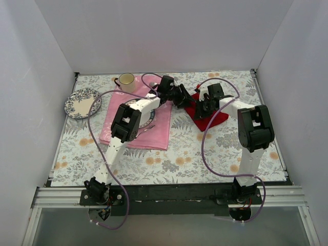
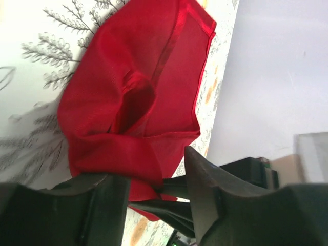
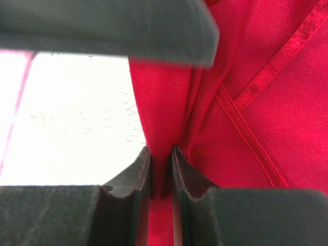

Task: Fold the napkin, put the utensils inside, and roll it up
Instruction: Roll the napkin with the utensil

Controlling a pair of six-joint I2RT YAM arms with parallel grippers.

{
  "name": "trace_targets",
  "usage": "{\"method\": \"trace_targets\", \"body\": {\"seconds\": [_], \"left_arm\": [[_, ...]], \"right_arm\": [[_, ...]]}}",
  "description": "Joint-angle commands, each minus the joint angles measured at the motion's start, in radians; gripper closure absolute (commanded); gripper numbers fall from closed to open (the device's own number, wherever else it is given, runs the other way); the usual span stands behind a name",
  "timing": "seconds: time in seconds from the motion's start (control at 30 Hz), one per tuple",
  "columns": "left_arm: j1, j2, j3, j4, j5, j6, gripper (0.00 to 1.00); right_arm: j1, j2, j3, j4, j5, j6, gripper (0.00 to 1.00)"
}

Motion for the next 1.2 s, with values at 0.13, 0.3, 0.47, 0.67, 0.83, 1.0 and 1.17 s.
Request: {"method": "trace_targets", "body": {"seconds": [0.13,0.3,0.47,0.67,0.83,1.0,1.17], "left_arm": [[0.002,-0.377,-0.205,-0.214,-0.243,0.145,0.48],[-0.012,-0.505,-0.417,-0.247,-0.302,0.093,0.43],[-0.021,-0.532,-0.495,-0.132,-0.189,0.097,0.67],[-0.015,-0.448,-0.492,-0.018,-0.099,0.08,0.99],[-0.01,-0.413,-0.478,-0.003,-0.124,0.088,1.0],[0.011,-0.342,-0.417,-0.017,-0.111,0.116,1.0],[0.039,-0.243,-0.311,-0.018,-0.099,0.139,1.0]], "right_arm": [[0.001,0.069,-0.109,-0.068,-0.192,0.116,0.99],[-0.013,0.067,-0.133,-0.035,-0.244,0.156,0.99],[-0.022,0.072,-0.143,-0.022,-0.256,0.149,0.99],[-0.024,0.066,-0.141,-0.038,-0.232,0.129,0.99],[-0.022,0.073,-0.135,-0.041,-0.233,0.129,0.99],[-0.025,0.072,-0.127,-0.059,-0.212,0.113,0.99],[-0.025,0.064,-0.13,-0.067,-0.212,0.113,0.99]]}}
